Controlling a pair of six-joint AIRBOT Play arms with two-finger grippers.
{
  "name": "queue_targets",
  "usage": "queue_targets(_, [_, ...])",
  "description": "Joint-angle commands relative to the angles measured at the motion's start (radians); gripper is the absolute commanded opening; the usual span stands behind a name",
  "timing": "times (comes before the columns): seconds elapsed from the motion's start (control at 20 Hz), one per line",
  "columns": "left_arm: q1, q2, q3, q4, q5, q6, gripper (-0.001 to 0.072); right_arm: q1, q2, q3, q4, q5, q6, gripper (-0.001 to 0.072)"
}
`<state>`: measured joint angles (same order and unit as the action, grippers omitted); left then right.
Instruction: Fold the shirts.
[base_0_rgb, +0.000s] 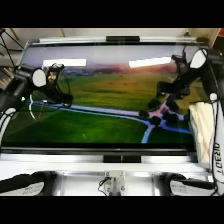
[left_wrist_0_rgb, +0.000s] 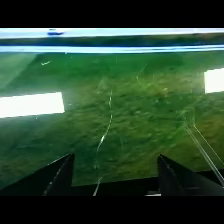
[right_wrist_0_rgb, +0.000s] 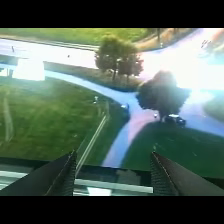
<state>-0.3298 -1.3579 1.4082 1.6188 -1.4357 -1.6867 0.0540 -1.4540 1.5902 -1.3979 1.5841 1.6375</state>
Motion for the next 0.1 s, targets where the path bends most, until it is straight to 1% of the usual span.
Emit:
queue_targets(0.0, [-0.001, 0.001, -0.011, -0.003, 0.004, 0.009, 0.0589, 0.003, -0.001, 0.001, 0.003, 0.001, 0.000, 0.0566])
queue_targets(0.05, [-0.001, 0.001, -0.014, -0.003, 0.008, 0.010, 0.0589, 0.003, -0.001, 0.001, 0.003, 0.002, 0.000, 0.0566])
